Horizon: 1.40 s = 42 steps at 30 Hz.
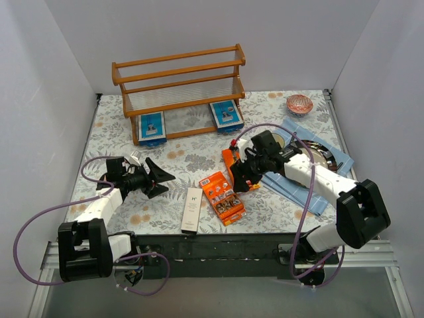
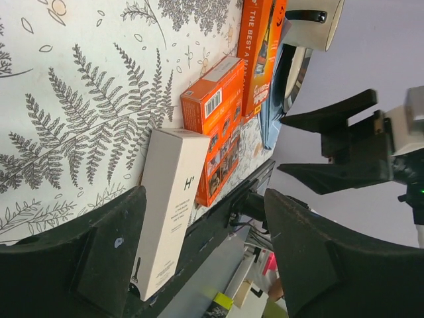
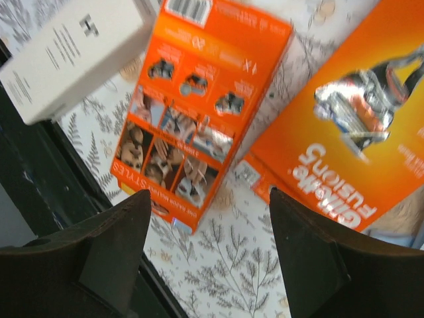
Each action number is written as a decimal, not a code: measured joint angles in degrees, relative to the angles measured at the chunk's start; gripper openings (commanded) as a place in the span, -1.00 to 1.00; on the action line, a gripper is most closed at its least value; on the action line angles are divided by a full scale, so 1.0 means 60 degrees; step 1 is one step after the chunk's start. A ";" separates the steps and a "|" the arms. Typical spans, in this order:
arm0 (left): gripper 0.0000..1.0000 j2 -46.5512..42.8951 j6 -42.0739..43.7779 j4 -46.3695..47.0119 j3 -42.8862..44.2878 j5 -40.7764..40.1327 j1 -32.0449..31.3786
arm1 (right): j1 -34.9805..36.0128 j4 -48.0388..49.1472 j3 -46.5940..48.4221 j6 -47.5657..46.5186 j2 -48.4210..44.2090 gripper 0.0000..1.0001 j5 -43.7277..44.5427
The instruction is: Place and organize the shaving razors onto the shelf
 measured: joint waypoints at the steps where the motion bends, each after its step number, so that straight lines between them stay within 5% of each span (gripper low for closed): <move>1: 0.43 0.0004 0.0004 0.0022 -0.0015 0.0022 0.0000 | -0.0007 -0.0106 -0.0244 -0.0036 -0.0135 0.62 0.0080; 14: 0.43 0.0113 0.0328 0.0324 0.0168 0.0251 0.0007 | -0.0055 -0.0368 -0.1770 -0.0015 -0.0681 0.59 -0.0350; 42: 0.40 -0.0419 -0.0109 0.1129 0.0157 0.0226 0.1024 | -0.0160 0.0954 -0.2790 0.1260 0.0612 0.30 -0.2044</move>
